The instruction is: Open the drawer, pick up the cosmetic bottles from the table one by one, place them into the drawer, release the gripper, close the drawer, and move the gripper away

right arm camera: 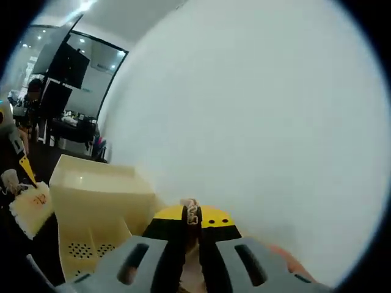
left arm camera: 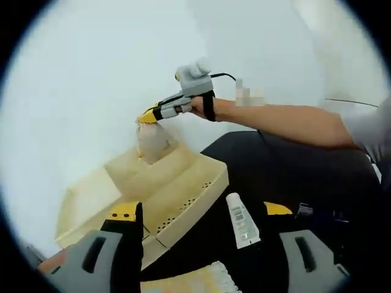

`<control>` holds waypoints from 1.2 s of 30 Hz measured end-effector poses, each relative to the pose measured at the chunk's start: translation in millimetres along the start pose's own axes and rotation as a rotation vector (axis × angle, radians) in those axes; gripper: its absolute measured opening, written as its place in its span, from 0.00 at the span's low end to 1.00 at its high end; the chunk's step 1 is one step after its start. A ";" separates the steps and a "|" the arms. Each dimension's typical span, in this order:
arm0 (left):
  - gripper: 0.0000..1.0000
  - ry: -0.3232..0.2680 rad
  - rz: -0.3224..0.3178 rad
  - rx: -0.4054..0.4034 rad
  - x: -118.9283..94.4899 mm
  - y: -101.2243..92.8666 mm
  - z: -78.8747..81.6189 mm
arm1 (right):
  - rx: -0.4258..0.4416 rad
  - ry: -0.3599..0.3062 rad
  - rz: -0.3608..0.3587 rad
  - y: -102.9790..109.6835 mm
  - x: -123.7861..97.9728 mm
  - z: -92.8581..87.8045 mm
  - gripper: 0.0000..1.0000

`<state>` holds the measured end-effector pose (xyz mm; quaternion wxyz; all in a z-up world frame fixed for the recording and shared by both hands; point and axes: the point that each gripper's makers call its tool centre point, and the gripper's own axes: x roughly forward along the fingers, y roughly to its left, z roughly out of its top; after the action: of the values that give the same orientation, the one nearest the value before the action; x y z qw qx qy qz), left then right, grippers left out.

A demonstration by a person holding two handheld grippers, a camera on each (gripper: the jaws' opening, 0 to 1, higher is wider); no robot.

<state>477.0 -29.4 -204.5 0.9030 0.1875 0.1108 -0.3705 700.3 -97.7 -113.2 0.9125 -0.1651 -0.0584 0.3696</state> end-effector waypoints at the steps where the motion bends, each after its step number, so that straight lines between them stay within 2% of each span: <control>1: 0.72 0.000 0.001 0.001 -0.4 1.8 -0.5 | -0.003 0.006 0.002 0.6 0.9 -3.0 0.04; 3: 0.71 -0.003 -0.001 -0.002 -0.2 3.6 -0.6 | -0.005 0.017 0.001 0.1 0.4 -10.2 0.04; 6: 0.70 0.002 -0.003 0.004 -1.4 2.7 -2.0 | 0.005 0.021 -0.003 -14.5 1.5 -18.5 0.04; 13: 0.69 -0.006 -0.009 -0.009 -0.7 2.4 -1.0 | -0.001 0.045 -0.018 -27.2 -6.4 -29.3 0.04; 16: 0.69 -0.004 -0.015 -0.018 -0.1 -1.5 -2.2 | 0.019 0.035 -0.035 -32.4 -13.2 -28.8 0.04; 17: 0.69 0.003 -0.015 -0.014 0.1 -3.0 -3.3 | -0.004 0.057 -0.082 -38.6 -17.5 -31.9 0.04; 19: 0.69 0.012 -0.014 -0.003 -0.8 -3.0 -3.1 | 0.028 0.038 -0.053 -31.9 -21.6 -31.0 0.04; 23: 0.69 0.011 -0.013 -0.001 -2.9 -3.5 -1.2 | 0.024 0.040 -0.060 -24.4 -26.0 -31.5 0.04; 24: 0.69 0.010 -0.012 -0.003 -3.2 -3.6 -0.8 | 0.018 0.043 -0.053 -16.7 -26.2 -31.4 0.04; 25: 0.69 0.010 -0.010 -0.003 -3.2 -2.4 -0.7 | 0.016 0.045 -0.080 -19.6 -26.9 -30.9 0.04; 26: 0.69 0.011 -0.009 -0.004 -3.6 -2.0 -1.0 | 0.061 0.007 -0.091 -21.1 -27.9 -26.0 0.04; 27: 0.69 0.011 -0.010 -0.007 -3.7 -2.0 -1.5 | 0.078 0.009 -0.064 -19.8 -28.1 -27.9 0.04; 29: 0.69 0.021 -0.008 -0.005 -4.0 -2.9 -4.3 | 0.010 0.065 -0.097 -26.0 -29.3 -36.9 0.04; 31: 0.68 0.024 -0.007 -0.001 -3.7 -2.4 -5.0 | 0.061 0.030 -0.106 -28.1 -32.4 -33.7 0.04; 32: 0.68 0.024 -0.008 -0.003 -3.4 -2.1 -4.7 | 0.067 0.033 -0.099 -27.4 -33.8 -35.2 0.04; 36: 0.68 0.022 -0.010 -0.005 -2.2 -2.6 -4.3 | 0.045 0.050 -0.085 -19.8 -31.0 -40.4 0.04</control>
<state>473.3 -27.9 -208.3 0.9004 0.1888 0.1224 -0.3725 700.1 -142.9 -143.9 0.9320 -0.1512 -0.0344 0.3276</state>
